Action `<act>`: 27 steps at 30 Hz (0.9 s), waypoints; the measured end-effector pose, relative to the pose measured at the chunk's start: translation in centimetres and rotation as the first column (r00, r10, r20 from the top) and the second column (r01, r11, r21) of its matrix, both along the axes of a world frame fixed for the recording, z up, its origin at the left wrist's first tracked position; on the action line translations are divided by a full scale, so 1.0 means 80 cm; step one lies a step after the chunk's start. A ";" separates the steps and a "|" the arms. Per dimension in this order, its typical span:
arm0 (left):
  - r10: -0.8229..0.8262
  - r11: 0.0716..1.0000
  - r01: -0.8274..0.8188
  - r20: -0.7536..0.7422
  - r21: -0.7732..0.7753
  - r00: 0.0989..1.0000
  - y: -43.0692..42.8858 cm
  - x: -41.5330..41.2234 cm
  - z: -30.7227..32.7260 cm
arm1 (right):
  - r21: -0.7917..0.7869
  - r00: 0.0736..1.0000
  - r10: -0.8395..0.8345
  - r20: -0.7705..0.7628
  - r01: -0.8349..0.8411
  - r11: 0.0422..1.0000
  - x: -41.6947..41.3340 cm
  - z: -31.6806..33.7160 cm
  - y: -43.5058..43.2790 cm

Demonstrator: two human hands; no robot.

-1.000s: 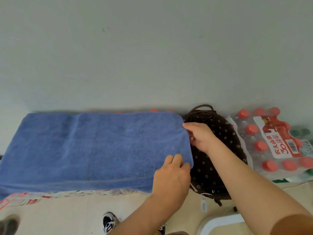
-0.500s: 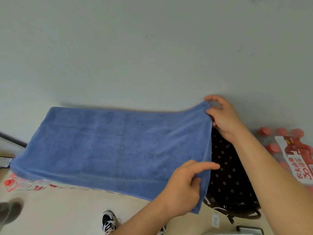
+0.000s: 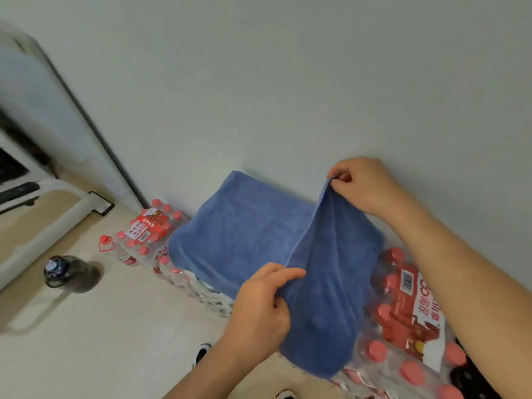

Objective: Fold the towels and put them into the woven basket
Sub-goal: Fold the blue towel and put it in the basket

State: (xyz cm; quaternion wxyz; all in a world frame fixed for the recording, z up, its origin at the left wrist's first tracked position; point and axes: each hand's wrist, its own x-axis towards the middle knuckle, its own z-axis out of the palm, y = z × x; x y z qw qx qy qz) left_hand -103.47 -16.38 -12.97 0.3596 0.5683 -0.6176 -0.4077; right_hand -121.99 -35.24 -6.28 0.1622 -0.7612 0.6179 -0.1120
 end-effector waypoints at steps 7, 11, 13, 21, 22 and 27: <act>0.212 0.977 -0.214 0.083 0.018 0.974 -0.033 0.120 -0.006 | 0.024 0.974 0.158 -0.161 -0.156 0.988 0.120 -0.028 -0.056; 0.283 0.952 -0.288 0.060 0.103 0.957 -0.050 0.160 -0.006 | 0.056 0.958 0.183 -0.219 -0.174 0.983 0.165 -0.038 -0.076; 0.330 0.932 -0.330 0.027 0.147 0.944 -0.055 0.173 -0.007 | 0.061 0.950 0.188 -0.247 -0.179 0.982 0.184 -0.039 -0.084; 0.424 0.867 -0.426 0.066 0.258 0.903 -0.072 0.203 -0.044 | 0.073 0.928 0.225 -0.296 -0.213 0.974 0.236 -0.063 -0.098; 0.428 0.863 -0.437 0.091 0.255 0.899 -0.072 0.203 -0.049 | 0.104 0.941 0.238 -0.242 -0.219 0.970 0.236 -0.072 -0.096; 0.432 0.850 -0.472 0.203 0.234 0.879 -0.070 0.206 -0.059 | 0.192 0.969 0.242 0.049 -0.247 0.950 0.207 -0.089 -0.073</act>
